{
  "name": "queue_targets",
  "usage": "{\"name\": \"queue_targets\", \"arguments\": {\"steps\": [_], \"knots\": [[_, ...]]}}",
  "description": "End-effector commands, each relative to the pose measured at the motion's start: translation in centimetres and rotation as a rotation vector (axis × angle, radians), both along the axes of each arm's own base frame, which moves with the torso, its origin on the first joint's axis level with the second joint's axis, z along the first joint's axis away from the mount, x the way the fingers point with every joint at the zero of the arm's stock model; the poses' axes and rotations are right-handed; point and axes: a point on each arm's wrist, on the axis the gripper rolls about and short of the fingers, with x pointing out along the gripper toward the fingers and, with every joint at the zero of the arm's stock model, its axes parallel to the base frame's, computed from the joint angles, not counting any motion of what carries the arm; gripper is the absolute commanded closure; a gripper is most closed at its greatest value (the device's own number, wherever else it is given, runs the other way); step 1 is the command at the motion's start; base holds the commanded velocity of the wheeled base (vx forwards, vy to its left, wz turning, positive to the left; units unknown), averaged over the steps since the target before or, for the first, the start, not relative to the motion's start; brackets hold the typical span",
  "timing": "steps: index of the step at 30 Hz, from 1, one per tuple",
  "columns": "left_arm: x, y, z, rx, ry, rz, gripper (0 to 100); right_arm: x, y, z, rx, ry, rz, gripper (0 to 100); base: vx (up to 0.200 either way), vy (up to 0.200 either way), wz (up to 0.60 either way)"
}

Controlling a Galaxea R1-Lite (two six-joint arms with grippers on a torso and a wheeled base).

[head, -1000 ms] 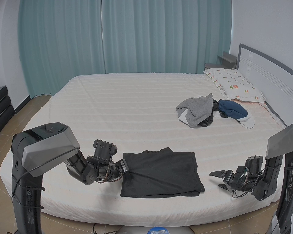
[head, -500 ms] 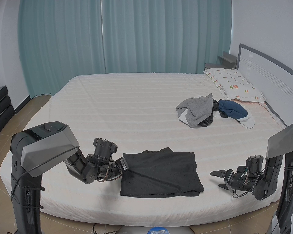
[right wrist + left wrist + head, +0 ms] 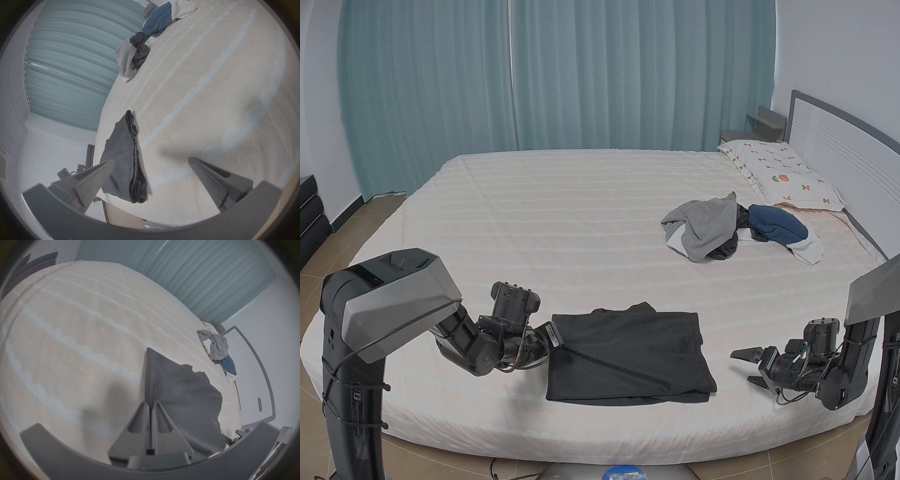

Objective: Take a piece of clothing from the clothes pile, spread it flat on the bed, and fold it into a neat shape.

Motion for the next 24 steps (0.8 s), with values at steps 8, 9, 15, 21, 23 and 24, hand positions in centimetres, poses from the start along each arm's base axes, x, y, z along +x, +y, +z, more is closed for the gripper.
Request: {"name": "queue_targets", "arguments": {"steps": [8,9,15,21,23,24], "knots": [[-0.3,0.3,0.9,0.001,0.003,0.011,100,0.0,0.0,0.0,0.0,-0.001,-0.001,0,0.0,0.2,0.0],[-0.3,0.3,0.9,0.001,0.003,0.011,100,0.0,0.0,0.0,0.0,-0.001,-0.001,0,0.0,0.2,0.0],[-0.4,0.9,0.9,0.003,0.03,0.038,100,0.1,0.4,-0.1,-0.005,-0.001,0.005,0,0.0,0.2,0.0],[-0.4,2.0,0.6,0.011,0.044,0.086,100,0.0,0.4,0.0,-0.003,-0.002,0.007,0,0.0,0.2,0.0],[-0.3,2.3,0.7,0.009,0.042,0.096,100,0.0,0.5,0.0,-0.003,-0.002,0.009,0,0.0,0.2,0.0],[-0.2,2.3,0.7,0.008,0.042,0.097,100,0.0,0.5,0.0,-0.004,-0.001,0.009,0,0.0,0.2,0.0]]}}
